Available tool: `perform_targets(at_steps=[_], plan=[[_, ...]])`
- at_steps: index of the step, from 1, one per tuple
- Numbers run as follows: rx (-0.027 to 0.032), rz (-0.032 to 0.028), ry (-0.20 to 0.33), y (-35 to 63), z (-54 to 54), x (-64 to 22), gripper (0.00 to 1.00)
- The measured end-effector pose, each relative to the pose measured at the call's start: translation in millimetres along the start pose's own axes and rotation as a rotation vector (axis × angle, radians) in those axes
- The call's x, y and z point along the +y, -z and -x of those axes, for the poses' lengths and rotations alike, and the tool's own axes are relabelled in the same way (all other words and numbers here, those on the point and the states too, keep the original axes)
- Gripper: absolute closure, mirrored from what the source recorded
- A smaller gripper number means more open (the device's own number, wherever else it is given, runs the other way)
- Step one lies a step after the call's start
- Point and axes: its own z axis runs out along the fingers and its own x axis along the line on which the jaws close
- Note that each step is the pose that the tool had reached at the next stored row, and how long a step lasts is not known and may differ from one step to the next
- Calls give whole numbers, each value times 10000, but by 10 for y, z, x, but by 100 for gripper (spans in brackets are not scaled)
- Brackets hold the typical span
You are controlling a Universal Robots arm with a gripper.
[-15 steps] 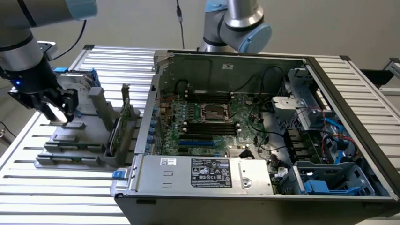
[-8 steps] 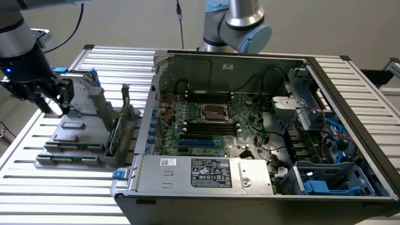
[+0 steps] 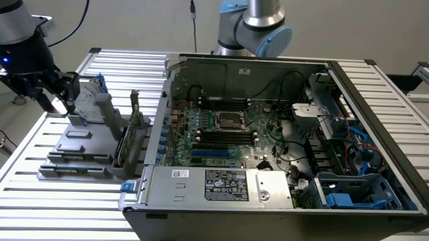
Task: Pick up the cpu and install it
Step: 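Pick up the cpu and move it towards the insertion slot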
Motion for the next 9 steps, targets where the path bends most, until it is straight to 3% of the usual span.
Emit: perform_targets(at_steps=[9], plan=[[3,39,1,355,269,24,45]])
